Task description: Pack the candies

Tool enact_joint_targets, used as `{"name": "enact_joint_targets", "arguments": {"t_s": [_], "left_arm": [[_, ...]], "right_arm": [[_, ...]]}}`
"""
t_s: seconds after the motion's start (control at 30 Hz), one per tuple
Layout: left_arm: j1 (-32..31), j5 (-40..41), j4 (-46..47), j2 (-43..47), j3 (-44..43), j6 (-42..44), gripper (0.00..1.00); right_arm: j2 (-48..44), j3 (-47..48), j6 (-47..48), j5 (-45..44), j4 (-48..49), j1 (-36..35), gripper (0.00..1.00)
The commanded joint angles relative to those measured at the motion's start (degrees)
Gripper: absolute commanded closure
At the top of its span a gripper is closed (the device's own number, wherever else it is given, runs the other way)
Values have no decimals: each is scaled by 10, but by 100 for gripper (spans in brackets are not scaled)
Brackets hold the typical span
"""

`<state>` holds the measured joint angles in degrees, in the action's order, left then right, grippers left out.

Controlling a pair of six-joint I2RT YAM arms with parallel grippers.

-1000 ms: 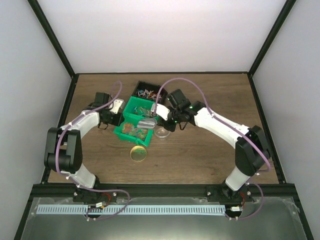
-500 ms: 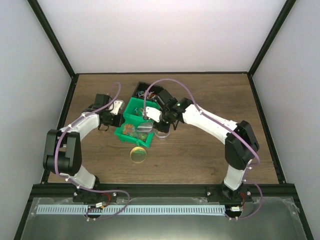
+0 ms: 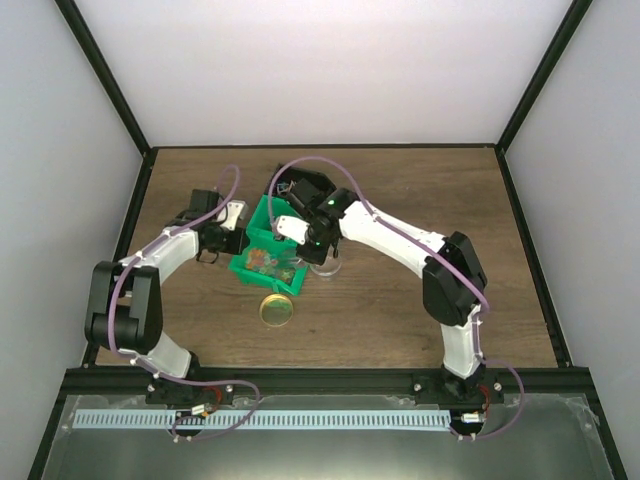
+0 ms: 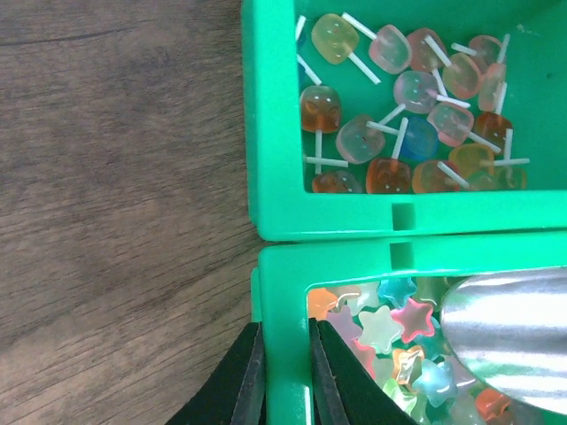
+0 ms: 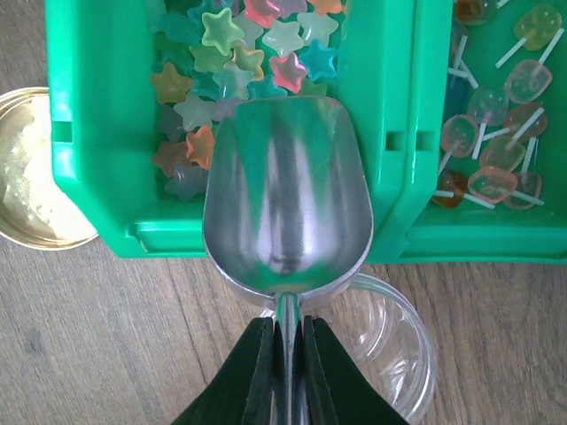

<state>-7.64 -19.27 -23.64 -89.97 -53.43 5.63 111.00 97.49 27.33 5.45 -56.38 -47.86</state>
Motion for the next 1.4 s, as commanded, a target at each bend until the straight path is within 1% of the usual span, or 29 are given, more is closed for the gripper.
{"name": "enact_joint_targets", "arguments": {"t_s": [0.0, 0.1, 0.33, 0.47, 0.6, 0.83, 1.03, 1.27, 1.37], "left_arm": [[-8, -7, 19, 25, 10, -1, 89], [-11, 6, 23, 31, 17, 2, 94], [-13, -1, 25, 38, 23, -1, 95], [-13, -3, 27, 39, 27, -4, 96], [-13, -8, 30, 38, 30, -8, 96], [-13, -13, 28, 40, 30, -7, 96], [-13, -14, 22, 30, 26, -4, 96], [-12, -9, 7, 15, 11, 4, 96], [-11, -5, 4, 14, 9, 6, 96]], "right_arm": [[26, 43, -8, -32, -32, -13, 99], [58, 68, -7, -35, -36, -15, 99], [111, 114, -6, -28, -41, -15, 99], [123, 109, -14, -14, -18, -16, 99], [126, 54, -23, 1, 37, -15, 99], [74, -86, -48, 37, 199, -8, 99], [14, -214, -81, 101, 384, 18, 99], [-48, -272, -120, 159, 505, 28, 99], [-61, -295, -120, 169, 534, 33, 99]]}}
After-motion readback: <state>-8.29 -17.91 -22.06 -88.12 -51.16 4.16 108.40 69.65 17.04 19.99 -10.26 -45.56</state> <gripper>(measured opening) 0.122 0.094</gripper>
